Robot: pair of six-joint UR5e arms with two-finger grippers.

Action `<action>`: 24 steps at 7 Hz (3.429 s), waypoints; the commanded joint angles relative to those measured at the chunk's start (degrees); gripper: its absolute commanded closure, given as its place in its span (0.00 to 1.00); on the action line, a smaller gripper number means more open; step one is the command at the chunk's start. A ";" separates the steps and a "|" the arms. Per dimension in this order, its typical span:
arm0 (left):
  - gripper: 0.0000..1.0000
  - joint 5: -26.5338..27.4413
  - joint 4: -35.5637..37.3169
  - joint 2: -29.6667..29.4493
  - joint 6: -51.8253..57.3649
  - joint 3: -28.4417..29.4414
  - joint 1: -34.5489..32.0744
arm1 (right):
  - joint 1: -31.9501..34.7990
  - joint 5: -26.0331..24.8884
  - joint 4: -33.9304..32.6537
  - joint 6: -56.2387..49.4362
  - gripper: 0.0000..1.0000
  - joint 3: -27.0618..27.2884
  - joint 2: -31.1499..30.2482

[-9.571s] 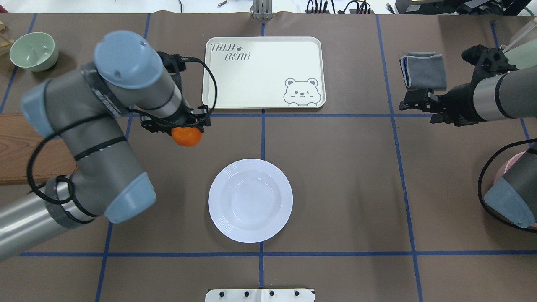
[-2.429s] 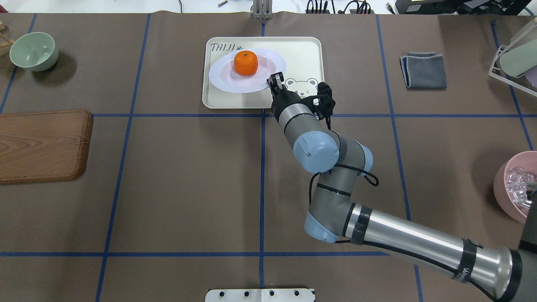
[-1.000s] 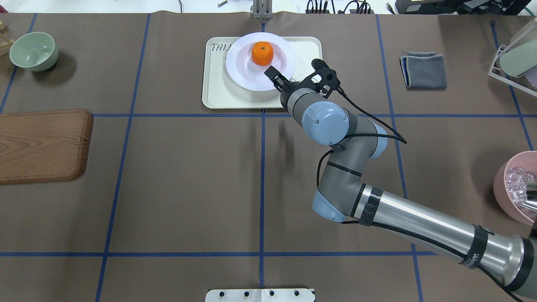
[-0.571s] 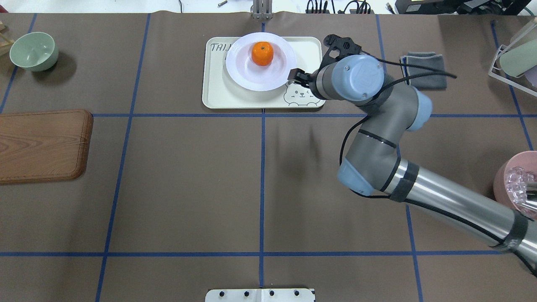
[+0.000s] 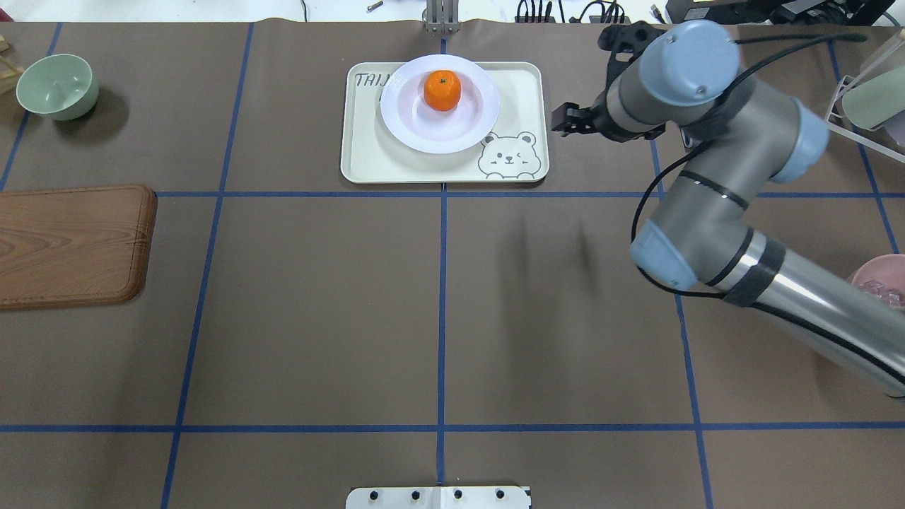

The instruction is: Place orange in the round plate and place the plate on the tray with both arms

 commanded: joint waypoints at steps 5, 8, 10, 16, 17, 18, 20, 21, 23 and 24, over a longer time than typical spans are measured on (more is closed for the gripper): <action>0.02 0.18 -1.74 0.05 0.33 0.10 0.29 | 27.23 14.66 -0.52 -36.14 0.00 -1.24 -24.32; 0.02 0.18 -1.84 0.14 0.42 0.10 0.29 | 28.82 13.52 -11.35 -44.72 0.00 1.90 -25.31; 0.02 0.26 -1.93 0.05 0.33 0.19 0.29 | 31.11 9.33 -15.38 -47.04 0.00 3.24 -25.30; 0.02 0.18 -3.42 0.49 0.33 0.45 0.29 | 31.29 11.24 -15.03 -46.87 0.00 2.36 -28.82; 0.02 0.18 -3.42 0.49 0.33 0.45 0.29 | 31.29 11.41 -15.03 -46.87 0.00 3.32 -28.65; 0.02 0.09 -3.33 0.40 0.33 0.62 0.37 | 31.29 11.32 -15.03 -46.52 0.00 3.50 -28.13; 0.02 0.18 -3.33 0.40 0.33 0.63 0.37 | 31.29 11.49 -15.03 -46.60 0.00 3.59 -28.12; 0.02 0.09 -3.16 0.40 0.33 0.63 0.37 | 31.29 11.50 -15.03 -46.60 0.00 3.68 -27.95; 0.02 0.09 -3.07 0.40 0.42 0.71 0.37 | 31.29 11.50 -15.03 -46.60 0.00 3.68 -27.95; 0.02 0.17 -3.07 0.40 0.42 0.71 0.37 | 31.29 11.58 -15.03 -46.60 0.00 4.20 -27.95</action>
